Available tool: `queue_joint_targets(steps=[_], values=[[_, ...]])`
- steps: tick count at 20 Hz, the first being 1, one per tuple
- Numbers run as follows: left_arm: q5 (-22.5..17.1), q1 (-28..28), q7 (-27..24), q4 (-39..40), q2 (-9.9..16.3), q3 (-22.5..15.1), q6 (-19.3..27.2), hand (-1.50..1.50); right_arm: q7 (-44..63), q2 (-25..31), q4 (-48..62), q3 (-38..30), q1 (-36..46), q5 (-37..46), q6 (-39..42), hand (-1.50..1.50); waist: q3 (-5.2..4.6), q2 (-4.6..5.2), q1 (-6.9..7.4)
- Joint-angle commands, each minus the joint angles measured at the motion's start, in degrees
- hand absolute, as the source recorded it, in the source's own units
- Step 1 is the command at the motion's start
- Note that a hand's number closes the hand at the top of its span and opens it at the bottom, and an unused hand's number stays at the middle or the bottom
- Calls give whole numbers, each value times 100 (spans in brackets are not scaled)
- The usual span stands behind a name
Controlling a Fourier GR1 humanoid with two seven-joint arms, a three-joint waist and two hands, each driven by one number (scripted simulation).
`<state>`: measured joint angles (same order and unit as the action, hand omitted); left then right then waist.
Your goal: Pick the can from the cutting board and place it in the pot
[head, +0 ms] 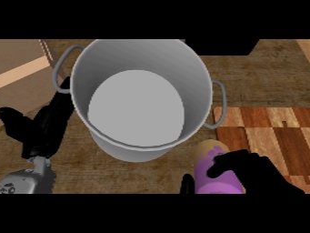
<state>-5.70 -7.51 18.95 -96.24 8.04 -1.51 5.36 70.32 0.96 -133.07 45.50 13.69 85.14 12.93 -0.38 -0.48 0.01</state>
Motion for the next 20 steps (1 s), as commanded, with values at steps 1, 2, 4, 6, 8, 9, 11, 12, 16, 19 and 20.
queue_joint_targets(steps=[1,2,4,6,8,9,11,12,16,19,20], values=[[133,-36,56,-22,-166,-198,113,0,1355,-91,-325,-81,889,-91,813,150,4,-4,28],[79,-199,28,91,-125,-93,88,0,1384,-91,-70,-104,979,-165,640,150,-4,11,38],[56,-52,-54,58,-88,-124,-19,0,1269,-91,233,-608,1306,-401,537,150,-4,40,154],[94,-97,49,-7,-160,-203,47,0,1363,-92,422,-792,1443,-694,487,150,2,34,188],[150,-30,-66,41,-169,-257,22,0,1362,-92,690,-1127,1739,-882,349,150,-1,49,244],[163,21,-109,20,-206,-275,49,0,1386,-92,747,-1288,1800,-991,475,150,2,39,219],[85,-205,56,46,-167,-213,16,0,1356,-92,981,-1736,2055,-1261,410,150,9,55,200],[168,-225,-2,134,-250,-293,74,0,1403,-92,1180,-1789,2243,-1337,404,150,4,59,210],[32,-188,85,-3,-60,-173,-105,0,1321,-92,1994,-2507,2742,-1840,253,150,17,64,279],[29,-239,-5,58,-187,-175,-26,0,1323,-93,2790,-2744,3332,-2120,-31,150,18,79,300],[57,-298,119,111,-167,-136,33,0,1329,-93,2942,-2870,3573,-2263,104,150,20,70,270]])
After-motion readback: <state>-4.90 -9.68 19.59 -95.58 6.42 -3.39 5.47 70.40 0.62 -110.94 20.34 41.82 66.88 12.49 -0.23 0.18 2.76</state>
